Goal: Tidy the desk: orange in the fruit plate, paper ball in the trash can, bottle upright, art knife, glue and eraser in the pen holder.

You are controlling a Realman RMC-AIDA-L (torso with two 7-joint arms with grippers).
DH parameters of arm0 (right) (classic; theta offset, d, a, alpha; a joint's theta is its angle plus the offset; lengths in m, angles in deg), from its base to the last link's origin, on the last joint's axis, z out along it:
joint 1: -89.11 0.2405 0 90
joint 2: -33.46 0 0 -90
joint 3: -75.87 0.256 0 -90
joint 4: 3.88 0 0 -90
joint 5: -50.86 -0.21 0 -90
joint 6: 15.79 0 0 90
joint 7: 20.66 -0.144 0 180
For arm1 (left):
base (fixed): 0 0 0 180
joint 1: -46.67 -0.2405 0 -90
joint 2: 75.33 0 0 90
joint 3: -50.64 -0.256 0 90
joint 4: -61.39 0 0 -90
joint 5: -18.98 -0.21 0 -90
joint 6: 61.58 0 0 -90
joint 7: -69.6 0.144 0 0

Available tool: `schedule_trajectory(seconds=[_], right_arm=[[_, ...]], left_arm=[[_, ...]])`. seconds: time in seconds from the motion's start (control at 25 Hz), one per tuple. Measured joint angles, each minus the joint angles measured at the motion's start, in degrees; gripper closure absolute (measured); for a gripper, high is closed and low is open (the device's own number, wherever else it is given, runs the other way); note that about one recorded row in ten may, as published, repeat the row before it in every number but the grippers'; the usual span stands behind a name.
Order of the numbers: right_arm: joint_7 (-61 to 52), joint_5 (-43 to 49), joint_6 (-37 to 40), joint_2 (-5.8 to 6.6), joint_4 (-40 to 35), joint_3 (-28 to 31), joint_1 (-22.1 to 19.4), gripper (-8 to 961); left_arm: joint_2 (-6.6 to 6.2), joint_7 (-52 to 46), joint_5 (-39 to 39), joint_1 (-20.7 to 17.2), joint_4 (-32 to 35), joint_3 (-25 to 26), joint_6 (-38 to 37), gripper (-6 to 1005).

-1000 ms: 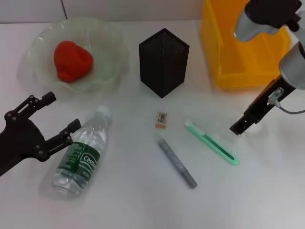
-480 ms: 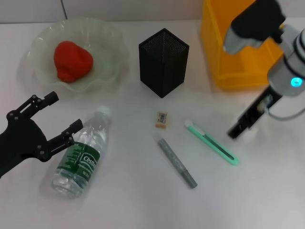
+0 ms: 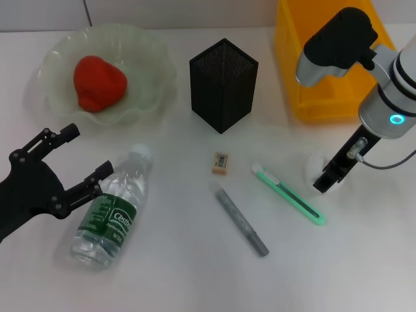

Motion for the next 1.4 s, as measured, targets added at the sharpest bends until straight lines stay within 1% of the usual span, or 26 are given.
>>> schedule_trajectory(seconds=[0.08,0.32,0.48,0.68,0.76,0.84,0.96,1.08,1.12,1.2,1.28,1.4], right_arm=[[0.0,0.0,0.0,0.01,-0.2,0.0,-0.2,382],[-0.2,-0.2,2.2,0.08,-5.5,1.0,-1.5,401],[-0.7,-0.2,4.2,0.2,-10.2,2.4,-2.1,399],[-0.7,0.2,7.5,0.39,-19.9,9.1,-1.8,396],[-0.7,1.1,7.8,0.51,-23.0,12.8,-0.6,394],[-0.7,2.6,7.2,0.58,-24.2,16.0,1.2,393],[-0.5,5.7,3.9,0.9,-21.6,18.8,4.1,391],[-0.5,8.2,-0.6,1.03,-17.9,19.3,5.6,389],[-0.6,8.8,-1.9,0.99,-16.8,19.4,5.9,389],[-0.6,9.3,-3.7,0.84,-14.9,19.4,6.4,387],[-0.7,9.6,-5.1,0.75,-13.2,19.4,6.8,386],[-0.7,9.8,-6.8,0.77,-11.3,19.4,7.2,384]], left_arm=[[0.09,0.7,0.1,0.0,-0.4,0.2,0.1,187],[0.14,8.1,1.0,0.1,-5.6,2.1,0.3,187],[0.23,9.1,1.2,-0.1,-6.5,2.8,1.5,187],[0.19,11.8,1.8,-0.5,-9.0,4.6,2.4,187],[0.21,12.0,1.9,-0.7,-9.0,4.8,2.1,187],[0.2,11.9,1.8,-0.7,-9.1,4.6,1.6,187],[0.18,12.0,1.8,-0.8,-9.1,4.7,1.8,188],[0.25,12.3,2.2,-1.0,-10.1,6.8,3.0,188],[0.25,12.3,2.2,-1.0,-10.1,6.8,3.0,188],[0.24,13.5,2.6,-1.3,-12.6,11.8,4.8,188],[0.23,14.6,2.7,-1.5,-13.9,14.4,5.5,188],[0.21,14.8,2.5,-1.5,-14.3,15.0,5.5,188]])
